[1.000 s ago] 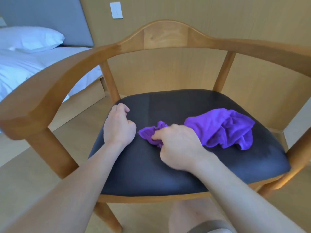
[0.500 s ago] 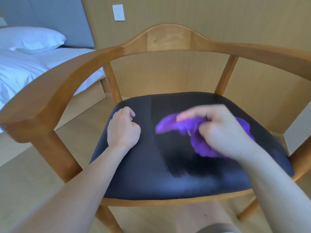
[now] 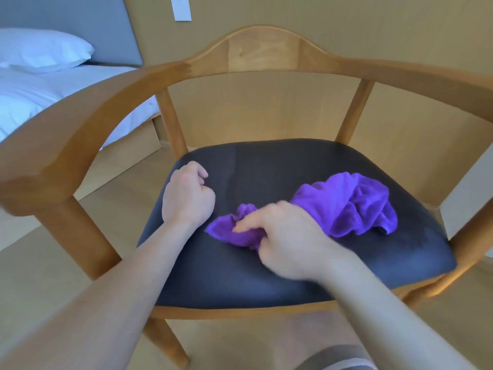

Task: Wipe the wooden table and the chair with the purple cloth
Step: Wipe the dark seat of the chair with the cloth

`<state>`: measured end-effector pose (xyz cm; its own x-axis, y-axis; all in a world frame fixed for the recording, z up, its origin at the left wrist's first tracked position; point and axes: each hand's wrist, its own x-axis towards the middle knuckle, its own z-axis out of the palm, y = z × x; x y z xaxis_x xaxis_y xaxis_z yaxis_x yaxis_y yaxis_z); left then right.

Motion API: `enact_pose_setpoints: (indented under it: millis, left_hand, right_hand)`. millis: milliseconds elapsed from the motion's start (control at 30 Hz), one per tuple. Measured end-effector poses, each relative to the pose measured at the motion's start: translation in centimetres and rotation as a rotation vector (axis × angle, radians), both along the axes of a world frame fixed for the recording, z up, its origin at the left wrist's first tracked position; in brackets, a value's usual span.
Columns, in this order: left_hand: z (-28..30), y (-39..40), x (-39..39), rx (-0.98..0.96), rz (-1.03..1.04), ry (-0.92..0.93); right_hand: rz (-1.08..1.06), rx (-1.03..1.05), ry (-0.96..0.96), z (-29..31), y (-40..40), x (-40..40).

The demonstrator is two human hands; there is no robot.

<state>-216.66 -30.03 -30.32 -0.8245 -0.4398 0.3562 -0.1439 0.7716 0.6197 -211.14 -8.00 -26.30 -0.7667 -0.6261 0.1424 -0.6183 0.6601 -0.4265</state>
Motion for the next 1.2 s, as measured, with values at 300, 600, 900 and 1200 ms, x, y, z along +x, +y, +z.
enact_pose_setpoints:
  millis: [300,600,900,1200]
  left_hand:
    - [0.0,0.1,0.3,0.019,0.007,-0.002]
    - [0.3,0.1,0.2,0.001,-0.002,0.004]
    - [0.2,0.1,0.3,0.04,-0.003,-0.032]
    - [0.1,0.2,0.3,0.03,0.015,-0.012]
  right_hand:
    - [0.049,-0.228,-0.449,2.7,3.5,-0.1]
    - [-0.029,0.189,0.117,-0.1,-2.7,-0.1]
    - [0.054,-0.018,0.326,-4.0,3.4,7.5]
    - [-0.275,-0.357,0.594,-6.7,5.5,8.2]
